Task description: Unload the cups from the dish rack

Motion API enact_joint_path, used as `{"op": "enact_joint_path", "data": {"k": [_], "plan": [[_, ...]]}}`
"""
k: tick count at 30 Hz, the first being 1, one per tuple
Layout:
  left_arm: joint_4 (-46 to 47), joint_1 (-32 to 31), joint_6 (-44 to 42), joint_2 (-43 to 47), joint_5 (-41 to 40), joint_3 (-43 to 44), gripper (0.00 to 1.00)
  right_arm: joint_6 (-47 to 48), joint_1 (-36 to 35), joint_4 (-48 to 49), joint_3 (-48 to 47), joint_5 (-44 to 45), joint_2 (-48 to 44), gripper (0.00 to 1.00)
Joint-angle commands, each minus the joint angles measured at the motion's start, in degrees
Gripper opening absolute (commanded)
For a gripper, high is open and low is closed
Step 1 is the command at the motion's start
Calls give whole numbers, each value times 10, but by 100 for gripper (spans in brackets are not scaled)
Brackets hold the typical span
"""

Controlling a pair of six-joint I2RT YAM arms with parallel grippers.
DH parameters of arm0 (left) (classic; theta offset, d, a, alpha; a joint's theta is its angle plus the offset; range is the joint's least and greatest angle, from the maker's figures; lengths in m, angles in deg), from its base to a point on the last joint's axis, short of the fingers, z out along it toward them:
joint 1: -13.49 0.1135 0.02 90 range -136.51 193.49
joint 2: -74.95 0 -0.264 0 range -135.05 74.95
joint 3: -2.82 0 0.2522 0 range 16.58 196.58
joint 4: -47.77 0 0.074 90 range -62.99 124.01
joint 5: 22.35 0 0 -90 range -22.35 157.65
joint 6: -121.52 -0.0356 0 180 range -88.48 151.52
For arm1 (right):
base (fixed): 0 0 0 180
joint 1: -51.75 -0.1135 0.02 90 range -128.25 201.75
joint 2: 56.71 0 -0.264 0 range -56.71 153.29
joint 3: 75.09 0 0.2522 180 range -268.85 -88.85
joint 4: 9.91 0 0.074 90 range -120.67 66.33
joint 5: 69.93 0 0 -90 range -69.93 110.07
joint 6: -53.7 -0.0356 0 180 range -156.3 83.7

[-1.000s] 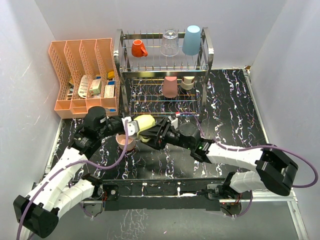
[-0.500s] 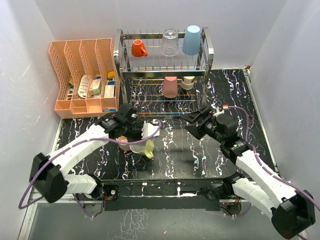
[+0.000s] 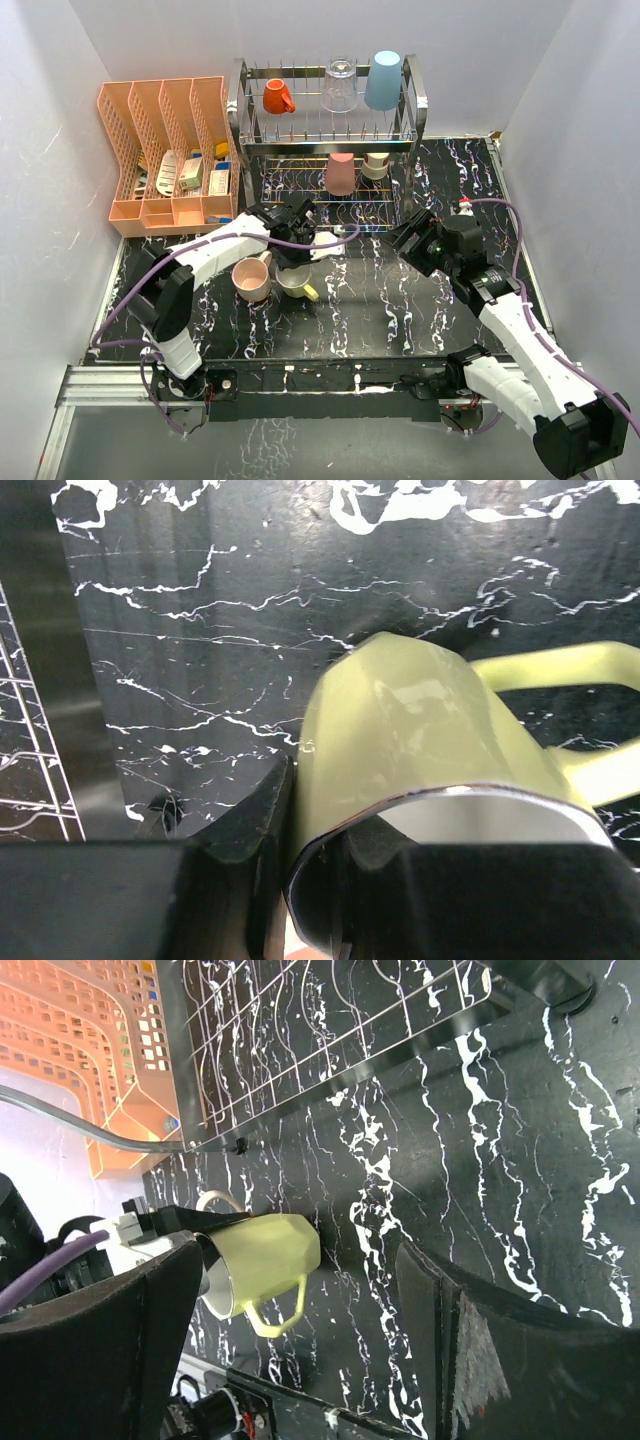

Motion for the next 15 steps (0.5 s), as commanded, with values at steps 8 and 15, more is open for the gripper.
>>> {"op": "enact_joint_path", "data": {"k": [8,15], "plan": [[-52,-2,24,-3,-32,64,56,75,5,-3,-58,35,24,82],[-133,49,28,45,19,131,94,132,2,4,-103,34,62,84]]}}
